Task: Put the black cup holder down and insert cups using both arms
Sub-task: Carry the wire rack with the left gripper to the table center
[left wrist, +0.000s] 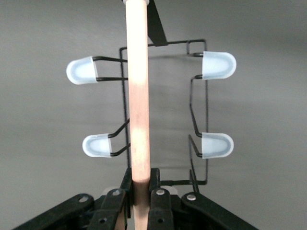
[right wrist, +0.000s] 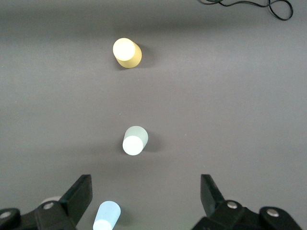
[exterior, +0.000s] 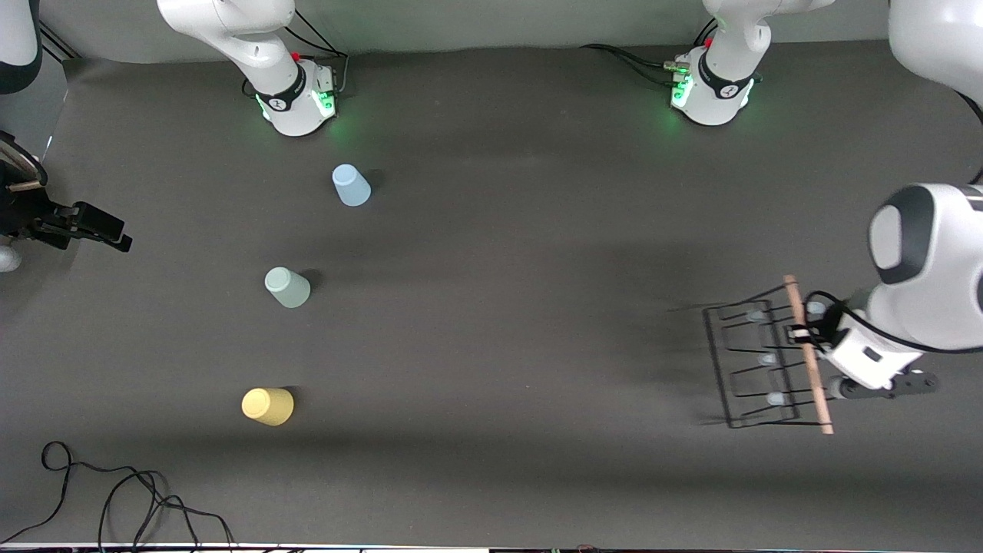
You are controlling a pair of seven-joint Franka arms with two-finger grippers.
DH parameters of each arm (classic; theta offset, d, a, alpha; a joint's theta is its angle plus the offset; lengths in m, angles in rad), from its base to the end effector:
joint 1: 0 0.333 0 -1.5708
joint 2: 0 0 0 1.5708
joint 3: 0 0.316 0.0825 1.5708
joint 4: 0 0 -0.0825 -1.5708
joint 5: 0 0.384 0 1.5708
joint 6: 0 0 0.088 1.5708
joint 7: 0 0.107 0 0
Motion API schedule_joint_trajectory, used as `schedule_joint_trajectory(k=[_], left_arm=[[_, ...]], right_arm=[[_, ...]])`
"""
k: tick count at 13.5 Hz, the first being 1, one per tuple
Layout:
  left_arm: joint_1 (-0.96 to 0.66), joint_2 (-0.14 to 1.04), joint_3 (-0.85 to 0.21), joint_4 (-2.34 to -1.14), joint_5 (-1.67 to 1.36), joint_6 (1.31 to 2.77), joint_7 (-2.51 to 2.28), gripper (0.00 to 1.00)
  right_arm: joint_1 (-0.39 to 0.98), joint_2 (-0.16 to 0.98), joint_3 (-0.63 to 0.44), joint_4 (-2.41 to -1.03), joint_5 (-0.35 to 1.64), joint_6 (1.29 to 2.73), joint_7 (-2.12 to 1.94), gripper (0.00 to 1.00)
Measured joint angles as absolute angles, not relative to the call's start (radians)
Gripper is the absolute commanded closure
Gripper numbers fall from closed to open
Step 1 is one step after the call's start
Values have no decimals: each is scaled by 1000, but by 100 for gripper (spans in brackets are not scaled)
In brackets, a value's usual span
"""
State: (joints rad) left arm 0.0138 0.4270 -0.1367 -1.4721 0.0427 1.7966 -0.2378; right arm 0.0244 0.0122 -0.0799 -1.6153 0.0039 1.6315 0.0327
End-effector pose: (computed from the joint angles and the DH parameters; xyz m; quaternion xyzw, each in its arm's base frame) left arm 0.6692 -0.0654 0.4274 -0.9972 -0.0562 0.0499 0.0010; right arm 0.5620 -0.0306 0.6019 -0.9990 0.0442 -0.0020 0.0014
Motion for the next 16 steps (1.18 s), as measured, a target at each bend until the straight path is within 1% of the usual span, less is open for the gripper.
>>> schedule_joint_trajectory(k=[3, 8, 9, 12, 14, 16], left_arm=[[-102, 412, -139, -1496, -2, 1773, -316, 100], [-296, 417, -141, -1538, -89, 1800, -412, 100], [-337, 418, -141, -1539, -99, 1821, -425, 100], [-474, 429, -142, -1549, -125, 1942, -525, 100], [-565, 453, -142, -1551, -126, 1986, -597, 100], [-618, 476, -142, -1551, -126, 2014, -621, 100]], right_arm=[[24, 12, -80, -1614, 4, 1632, 33, 0], [25, 12, -80, -1613, 4, 1632, 33, 0], [25, 12, -80, -1613, 4, 1632, 33, 0], [25, 12, -80, -1613, 4, 1632, 33, 0], [25, 12, -80, -1613, 4, 1631, 33, 0], [25, 12, -79, -1613, 4, 1631, 33, 0]])
